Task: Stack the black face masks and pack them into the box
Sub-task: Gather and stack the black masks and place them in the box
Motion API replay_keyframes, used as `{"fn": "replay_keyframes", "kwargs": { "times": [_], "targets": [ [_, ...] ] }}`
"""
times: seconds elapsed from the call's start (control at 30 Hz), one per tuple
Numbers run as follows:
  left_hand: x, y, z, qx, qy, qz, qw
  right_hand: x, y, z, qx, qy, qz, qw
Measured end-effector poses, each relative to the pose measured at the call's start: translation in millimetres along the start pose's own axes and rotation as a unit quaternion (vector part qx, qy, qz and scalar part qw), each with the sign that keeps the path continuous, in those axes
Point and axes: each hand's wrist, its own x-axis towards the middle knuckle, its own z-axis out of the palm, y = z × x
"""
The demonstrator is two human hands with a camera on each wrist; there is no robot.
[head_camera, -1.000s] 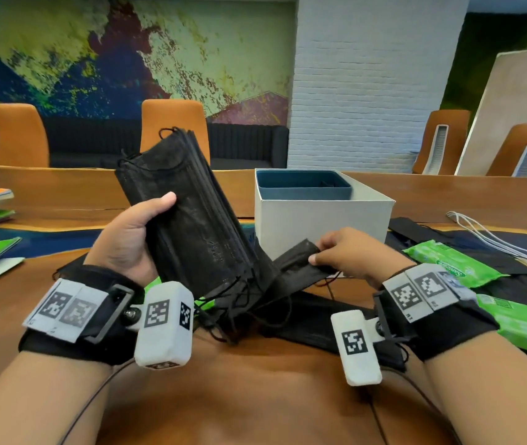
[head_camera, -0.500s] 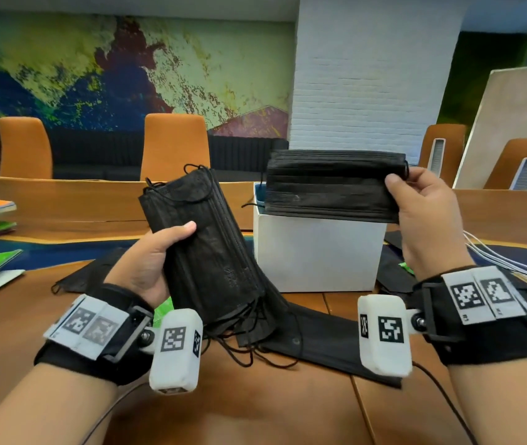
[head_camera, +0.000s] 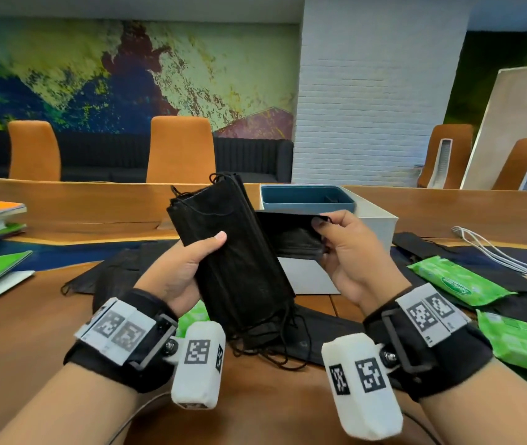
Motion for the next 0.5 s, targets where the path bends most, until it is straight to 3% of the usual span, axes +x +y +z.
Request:
{"fn": "replay_keyframes", "kwargs": {
  "times": [0.27,0.4,0.5],
  "targets": [
    [2.0,-2.1,-1.3,0.003,0.013,-0.036,0.999,9.6,0.0,-10.2,0.125,0.035,0.040,0.991],
    [3.6,-2.7,-3.3,-0.012,0.014,-0.035,0.999,9.2,3.1,-10.2,0.133,0.037,0.061,0.989],
    [4.5,-2.6,-4.5,-0.014,0.015,-0.023,1.000,4.0,4.8,-8.3,0.077,0.003,0.084,0.994]
  ]
}}
